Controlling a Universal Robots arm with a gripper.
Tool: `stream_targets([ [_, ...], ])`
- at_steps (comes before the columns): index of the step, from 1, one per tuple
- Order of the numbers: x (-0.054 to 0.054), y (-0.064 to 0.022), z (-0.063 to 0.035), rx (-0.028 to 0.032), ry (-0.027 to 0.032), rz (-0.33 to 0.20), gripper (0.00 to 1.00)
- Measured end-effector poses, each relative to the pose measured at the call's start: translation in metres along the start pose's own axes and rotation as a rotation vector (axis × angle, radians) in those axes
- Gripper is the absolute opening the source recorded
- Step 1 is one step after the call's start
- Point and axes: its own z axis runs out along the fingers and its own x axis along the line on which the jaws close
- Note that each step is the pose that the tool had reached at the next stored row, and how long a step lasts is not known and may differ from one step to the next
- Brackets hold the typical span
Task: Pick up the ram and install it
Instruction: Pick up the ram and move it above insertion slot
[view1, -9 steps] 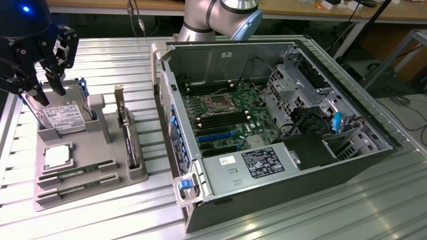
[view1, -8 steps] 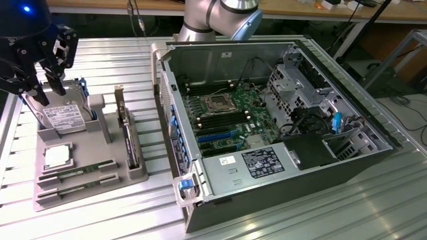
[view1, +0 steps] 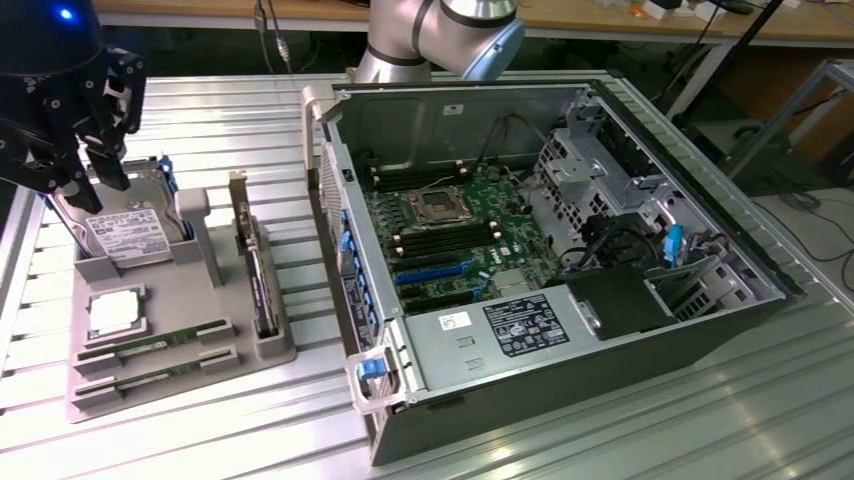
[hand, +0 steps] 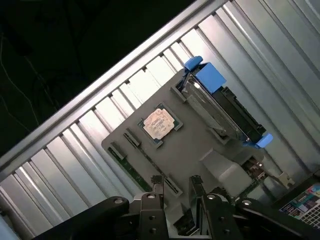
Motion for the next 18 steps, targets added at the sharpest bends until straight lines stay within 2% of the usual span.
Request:
stream_targets([
  [2,0.0000,0.0000,0.0001,0.0032,0.0031,-0.076,0.34],
  [7,0.0000,0.0000,0.0003,0.0075,0.0071,-0.177,0.34],
  [13,0.0000,0.0000,0.0006,0.0150,0.0142,-0.353,0.34],
  [18,0.0000,0.0000,0.0007,0.0199,0.0190,-0.469,0.34],
])
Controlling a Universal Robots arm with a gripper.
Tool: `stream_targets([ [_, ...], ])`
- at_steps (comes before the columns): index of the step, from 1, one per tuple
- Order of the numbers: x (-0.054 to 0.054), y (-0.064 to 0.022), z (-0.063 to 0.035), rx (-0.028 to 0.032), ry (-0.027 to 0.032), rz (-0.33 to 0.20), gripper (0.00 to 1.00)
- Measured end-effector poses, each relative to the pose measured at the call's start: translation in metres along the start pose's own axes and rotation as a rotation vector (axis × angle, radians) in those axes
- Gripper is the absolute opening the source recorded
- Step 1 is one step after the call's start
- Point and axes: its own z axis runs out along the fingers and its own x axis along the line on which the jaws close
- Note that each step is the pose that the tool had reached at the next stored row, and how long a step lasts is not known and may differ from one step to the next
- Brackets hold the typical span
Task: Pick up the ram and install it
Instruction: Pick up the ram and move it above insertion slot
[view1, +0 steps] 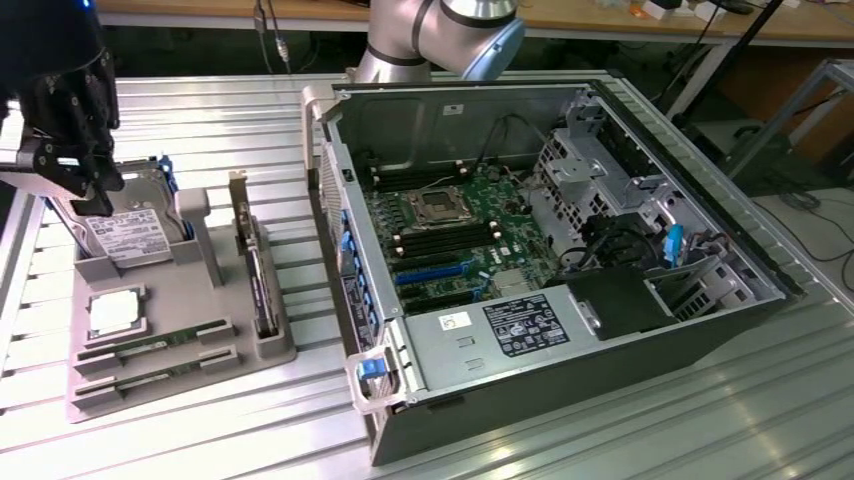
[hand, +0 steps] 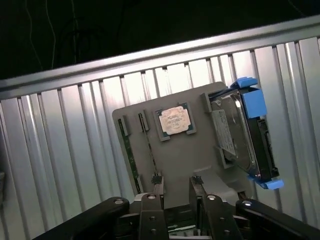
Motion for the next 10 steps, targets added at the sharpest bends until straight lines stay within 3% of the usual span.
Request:
stream_targets([
  [4,0.0000,0.0000,0.0001,0.0044,0.0042,-0.106,0.34],
  [10,-0.0001,-0.0001,0.0019,0.0045,0.0042,-0.106,0.34],
])
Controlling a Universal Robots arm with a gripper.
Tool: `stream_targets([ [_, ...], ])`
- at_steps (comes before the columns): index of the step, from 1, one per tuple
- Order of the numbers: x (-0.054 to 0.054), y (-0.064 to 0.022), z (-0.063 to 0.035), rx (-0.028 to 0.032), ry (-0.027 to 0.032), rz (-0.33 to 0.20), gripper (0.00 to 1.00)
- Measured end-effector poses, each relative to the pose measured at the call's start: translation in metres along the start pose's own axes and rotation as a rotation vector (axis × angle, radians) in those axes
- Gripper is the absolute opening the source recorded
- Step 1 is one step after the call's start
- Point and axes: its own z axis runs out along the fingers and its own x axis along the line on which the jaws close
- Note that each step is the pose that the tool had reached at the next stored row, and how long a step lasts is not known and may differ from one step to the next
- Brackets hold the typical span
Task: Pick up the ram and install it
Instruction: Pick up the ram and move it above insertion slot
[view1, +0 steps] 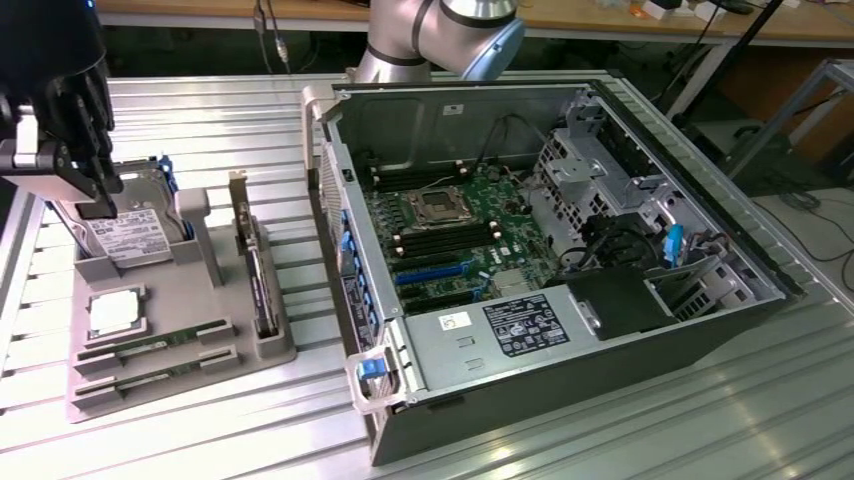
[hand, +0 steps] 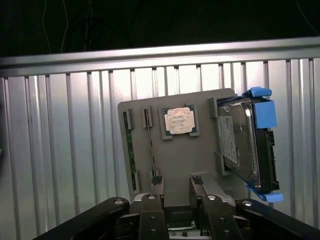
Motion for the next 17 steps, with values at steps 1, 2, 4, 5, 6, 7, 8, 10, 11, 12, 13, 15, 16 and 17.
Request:
stream_targets([
  [1,0.000,0.0000,0.0008,0.0001,-0.0001,0.000,0.34],
  [2,0.000,0.0000,0.0014,0.0000,0.0001,0.000,0.34],
  [4,0.002,-0.0003,0.0039,0.0000,0.0000,0.000,0.34],
  [5,0.004,-0.0004,0.0052,0.0000,0.0000,0.000,0.34],
  [6,0.006,-0.0006,0.0064,0.0000,0.0000,0.000,0.34],
  [7,0.007,-0.0007,0.0073,0.0000,0.0000,0.000,0.34],
  [8,0.008,-0.0008,0.0082,0.0000,0.0000,0.000,0.34],
  [10,0.012,-0.0011,0.0112,0.0000,0.0000,0.000,0.34],
  [11,0.014,-0.0012,0.0122,0.0000,-0.0001,0.000,0.34],
  [12,0.015,-0.0014,0.0132,0.0000,-0.0001,0.000,0.34],
  [13,0.017,-0.0015,0.0150,0.0000,-0.0002,0.000,0.34],
  [15,0.021,-0.0018,0.0180,0.0000,-0.0005,0.000,0.34],
  [16,0.022,-0.0019,0.0189,0.0000,-0.0008,0.000,0.34],
  [17,0.023,-0.0021,0.0202,-0.0002,-0.0010,0.000,0.34],
])
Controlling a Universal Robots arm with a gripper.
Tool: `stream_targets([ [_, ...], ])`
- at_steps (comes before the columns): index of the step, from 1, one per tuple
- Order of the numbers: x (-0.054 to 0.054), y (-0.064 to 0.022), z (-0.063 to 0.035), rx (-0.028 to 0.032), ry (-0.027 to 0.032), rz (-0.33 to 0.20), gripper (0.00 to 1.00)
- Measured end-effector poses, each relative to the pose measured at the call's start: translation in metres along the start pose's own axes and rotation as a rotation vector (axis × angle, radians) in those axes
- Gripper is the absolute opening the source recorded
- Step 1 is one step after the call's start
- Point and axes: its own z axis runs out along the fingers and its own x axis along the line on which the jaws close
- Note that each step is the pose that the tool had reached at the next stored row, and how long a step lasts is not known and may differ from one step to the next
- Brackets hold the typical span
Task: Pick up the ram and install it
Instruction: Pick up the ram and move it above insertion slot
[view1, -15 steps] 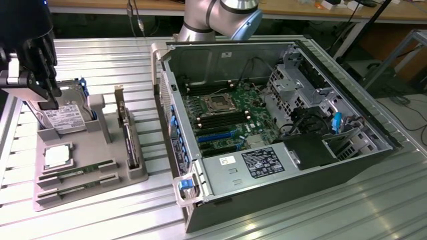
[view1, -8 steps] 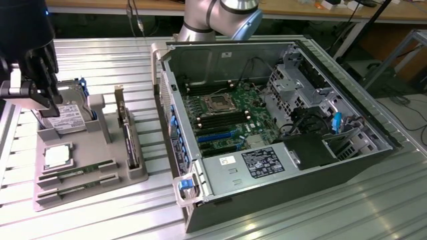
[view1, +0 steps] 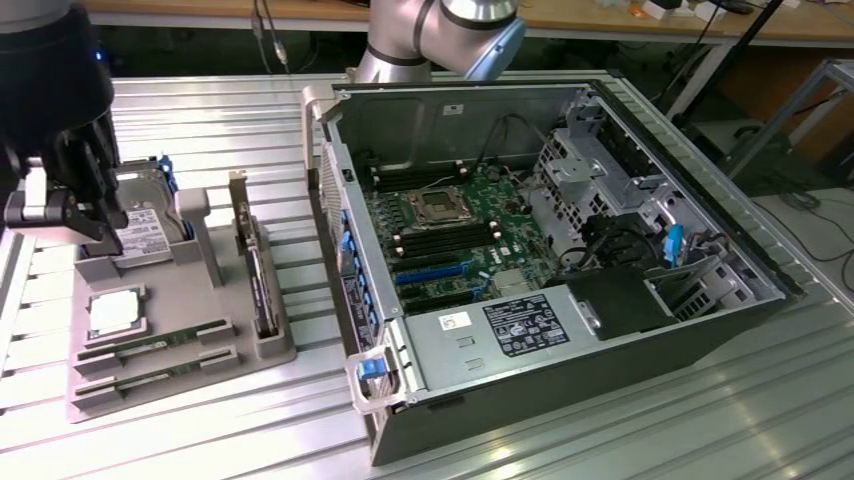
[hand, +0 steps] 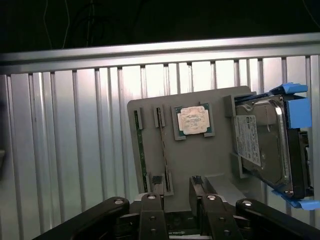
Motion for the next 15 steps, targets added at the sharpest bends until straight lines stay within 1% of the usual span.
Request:
stream_targets([
  [2,0.004,-0.0003,0.0034,0.0001,-0.0010,0.000,0.34],
  [5,0.012,-0.0011,0.0105,-0.0001,-0.0043,-0.001,0.34],
  [8,0.022,-0.0020,0.0201,-0.0004,-0.0125,-0.002,0.34],
  [11,0.027,-0.0025,0.0252,-0.0007,-0.0170,-0.002,0.34],
  [13,0.033,-0.0030,0.0305,-0.0009,-0.0222,-0.003,0.34],
  [15,0.037,-0.0034,0.0334,-0.0012,-0.0257,-0.003,0.34],
])
